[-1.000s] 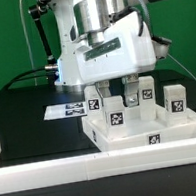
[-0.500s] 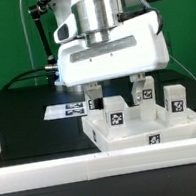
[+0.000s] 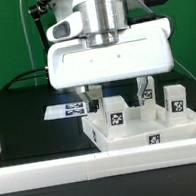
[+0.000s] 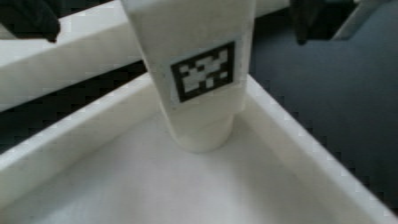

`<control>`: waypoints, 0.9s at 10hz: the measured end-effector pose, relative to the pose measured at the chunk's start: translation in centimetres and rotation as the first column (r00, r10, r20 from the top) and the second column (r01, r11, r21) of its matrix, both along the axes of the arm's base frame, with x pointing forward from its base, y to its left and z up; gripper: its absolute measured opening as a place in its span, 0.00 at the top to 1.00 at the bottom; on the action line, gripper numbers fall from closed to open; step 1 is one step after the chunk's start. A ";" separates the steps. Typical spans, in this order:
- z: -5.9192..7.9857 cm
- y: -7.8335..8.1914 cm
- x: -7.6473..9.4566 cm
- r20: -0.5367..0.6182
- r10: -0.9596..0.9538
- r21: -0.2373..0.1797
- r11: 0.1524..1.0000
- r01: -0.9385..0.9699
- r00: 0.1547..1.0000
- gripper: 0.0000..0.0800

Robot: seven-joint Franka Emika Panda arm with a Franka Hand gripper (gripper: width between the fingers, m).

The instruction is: Assemble square table

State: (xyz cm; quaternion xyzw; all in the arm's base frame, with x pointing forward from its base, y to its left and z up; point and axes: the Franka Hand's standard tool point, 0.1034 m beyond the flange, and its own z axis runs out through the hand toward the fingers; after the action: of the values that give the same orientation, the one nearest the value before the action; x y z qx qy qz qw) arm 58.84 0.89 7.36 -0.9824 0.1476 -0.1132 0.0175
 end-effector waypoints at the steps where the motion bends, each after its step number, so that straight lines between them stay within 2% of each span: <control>1: 0.0 0.1 0.0 -0.002 0.081 -0.024 0.996 -0.082 0.997 0.19; 3: 0.0 -0.1 0.1 -0.009 0.210 -0.058 0.976 -0.210 0.978 0.19; 5: 0.0 -0.2 0.0 -0.013 0.232 -0.063 0.971 -0.232 0.973 0.19; 6: 0.0 -0.2 0.0 -0.014 0.231 -0.063 0.971 -0.232 0.973 0.33; 7: 0.0 -0.2 0.0 -0.014 0.231 -0.063 0.971 -0.232 0.973 0.59; 8: 0.0 -0.2 0.0 -0.013 0.223 -0.061 0.973 -0.223 0.975 0.59; 9: 0.0 -0.2 0.0 -0.012 0.201 -0.056 0.978 -0.202 0.979 0.64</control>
Offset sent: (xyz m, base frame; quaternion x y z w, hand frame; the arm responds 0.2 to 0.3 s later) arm 0.0026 -0.0007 0.0050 -0.0091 -0.0059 -0.1360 0.9906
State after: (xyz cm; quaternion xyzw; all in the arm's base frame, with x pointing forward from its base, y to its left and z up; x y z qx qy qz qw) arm 58.84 0.71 7.33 -0.9927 0.0441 -0.1121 0.0005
